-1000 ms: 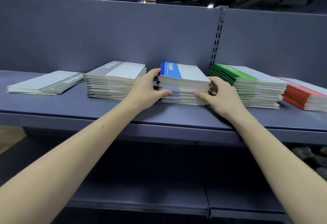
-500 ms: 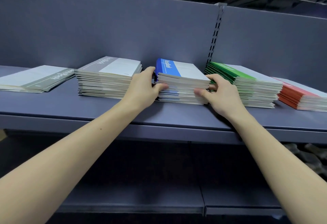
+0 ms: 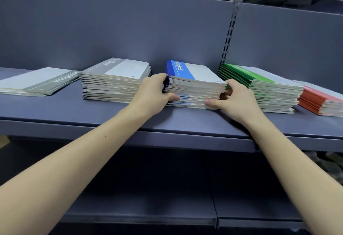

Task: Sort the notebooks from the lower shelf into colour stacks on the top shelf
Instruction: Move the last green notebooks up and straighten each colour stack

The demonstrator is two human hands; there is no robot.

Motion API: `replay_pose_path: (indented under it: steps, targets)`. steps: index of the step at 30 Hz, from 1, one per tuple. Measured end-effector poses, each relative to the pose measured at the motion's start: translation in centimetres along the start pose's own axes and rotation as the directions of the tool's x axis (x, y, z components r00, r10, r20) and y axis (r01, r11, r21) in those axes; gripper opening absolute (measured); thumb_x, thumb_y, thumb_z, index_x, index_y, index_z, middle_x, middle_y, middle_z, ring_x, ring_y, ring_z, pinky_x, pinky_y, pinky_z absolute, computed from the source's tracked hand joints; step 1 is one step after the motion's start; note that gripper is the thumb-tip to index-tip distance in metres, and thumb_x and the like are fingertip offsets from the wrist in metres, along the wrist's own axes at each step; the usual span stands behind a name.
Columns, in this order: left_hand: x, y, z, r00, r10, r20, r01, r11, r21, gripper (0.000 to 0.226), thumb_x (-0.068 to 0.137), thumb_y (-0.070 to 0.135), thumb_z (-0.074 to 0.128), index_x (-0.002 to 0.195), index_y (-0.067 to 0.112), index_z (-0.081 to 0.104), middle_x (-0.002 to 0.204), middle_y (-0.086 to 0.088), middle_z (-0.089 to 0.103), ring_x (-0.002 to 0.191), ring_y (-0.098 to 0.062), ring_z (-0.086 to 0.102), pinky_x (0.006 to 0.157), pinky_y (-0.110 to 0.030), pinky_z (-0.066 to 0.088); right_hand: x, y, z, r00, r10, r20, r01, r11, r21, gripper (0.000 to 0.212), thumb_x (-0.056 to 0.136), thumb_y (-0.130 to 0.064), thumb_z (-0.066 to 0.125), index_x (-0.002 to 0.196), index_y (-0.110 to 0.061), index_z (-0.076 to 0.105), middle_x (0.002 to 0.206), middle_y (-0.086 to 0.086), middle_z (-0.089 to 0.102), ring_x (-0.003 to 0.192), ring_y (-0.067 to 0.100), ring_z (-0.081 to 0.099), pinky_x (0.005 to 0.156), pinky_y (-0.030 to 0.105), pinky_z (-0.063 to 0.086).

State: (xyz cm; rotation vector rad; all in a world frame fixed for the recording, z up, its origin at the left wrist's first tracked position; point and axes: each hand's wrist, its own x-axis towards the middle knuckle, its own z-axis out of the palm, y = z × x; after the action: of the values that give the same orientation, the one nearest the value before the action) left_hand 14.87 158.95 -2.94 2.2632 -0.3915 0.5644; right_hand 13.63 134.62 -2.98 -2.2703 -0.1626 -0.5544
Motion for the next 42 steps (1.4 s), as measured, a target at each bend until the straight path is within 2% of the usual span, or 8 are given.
replay_pose_path:
  steps: [8,10,18,24,30,33,37,42]
  targets:
    - [-0.9,0.7,-0.4,0.999,0.007,0.046,-0.009,0.999,0.049,0.067,0.066,0.037,0.091,0.122,0.017,0.059,0.109,0.008,0.065,0.085,-0.012,0.058,0.082,-0.027,0.046,-0.7,-0.2,-0.2,0.998,-0.068,0.013,0.069,0.994,-0.081,0.043,0.076,-0.042,0.084,0.107,-0.019,0.065,0.104,-0.007,0.069,0.098,0.015,0.061,0.075,0.024,0.044]
    - [-0.8,0.5,-0.2,0.997,-0.026,0.069,0.023,0.999,0.037,0.075,0.063,0.033,0.093,0.126,0.017,0.057,0.111,0.009,0.062,0.098,-0.014,0.06,0.087,-0.027,0.047,-0.5,-0.1,-0.1,0.996,-0.091,-0.01,0.089,0.991,-0.103,0.042,0.077,-0.038,0.084,0.107,-0.015,0.067,0.105,-0.002,0.071,0.098,0.019,0.062,0.077,0.028,0.042]
    - [-0.2,0.0,0.2,0.994,-0.035,0.103,0.036,0.999,-0.008,0.057,0.071,0.018,0.088,0.121,0.019,0.061,0.115,0.005,0.068,0.108,-0.017,0.062,0.099,-0.039,0.05,-0.5,-0.2,0.1,0.995,-0.095,-0.023,0.092,0.987,-0.13,0.038,0.078,-0.038,0.083,0.103,-0.015,0.065,0.095,-0.005,0.067,0.089,0.017,0.058,0.069,0.025,0.034]
    - [-0.5,-0.1,-0.4,0.999,-0.039,0.009,0.039,0.999,0.019,0.051,0.072,0.03,0.087,0.117,0.015,0.066,0.115,0.006,0.066,0.105,-0.012,0.062,0.09,-0.029,0.05,-1.4,-0.7,-0.1,0.998,-0.07,0.006,0.07,0.996,-0.064,0.047,0.077,-0.046,0.081,0.114,-0.022,0.065,0.105,-0.011,0.069,0.098,0.013,0.062,0.08,0.027,0.043]
    - [-0.3,-0.3,-0.3,0.989,-0.043,0.14,0.066,0.983,-0.169,0.046,0.069,0.043,0.079,0.11,0.03,0.062,0.108,0.016,0.071,0.103,-0.006,0.066,0.098,-0.039,0.051,-0.5,-0.4,0.1,0.994,-0.084,0.075,0.07,0.983,0.171,0.05,0.071,-0.053,0.076,0.113,-0.026,0.07,0.107,-0.015,0.074,0.102,0.007,0.069,0.1,0.043,0.052]
    - [0.0,-0.1,0.2,0.978,-0.028,0.204,0.072,0.975,-0.213,0.06,0.068,0.051,0.078,0.121,0.035,0.054,0.114,0.02,0.068,0.109,-0.003,0.063,0.102,-0.038,0.048,-0.2,-0.3,0.3,0.988,-0.095,0.12,0.064,0.969,0.24,0.036,0.082,-0.036,0.079,0.115,-0.023,0.069,0.109,-0.012,0.074,0.103,0.007,0.069,0.102,0.044,0.051]
    - [-0.1,-0.2,0.2,0.972,-0.027,0.232,0.076,0.976,-0.205,0.08,0.061,0.054,0.08,0.132,0.037,0.047,0.121,0.021,0.064,0.116,-0.003,0.06,0.105,-0.037,0.046,-0.1,-0.2,0.4,0.972,-0.163,0.167,0.135,0.977,0.167,0.062,0.07,-0.06,0.072,0.124,-0.03,0.064,0.115,-0.017,0.071,0.11,0.008,0.066,0.103,0.045,0.049]
    - [-0.4,-0.2,-0.2,0.973,-0.002,0.23,0.02,0.997,-0.079,0.078,0.076,0.042,0.08,0.142,0.034,0.039,0.127,0.02,0.06,0.124,-0.008,0.051,0.108,-0.035,0.041,-0.3,0.0,0.2,0.965,-0.165,0.203,0.143,0.983,0.12,0.074,0.067,-0.065,0.07,0.132,-0.034,0.055,0.123,-0.016,0.067,0.117,0.01,0.062,0.104,0.044,0.047]
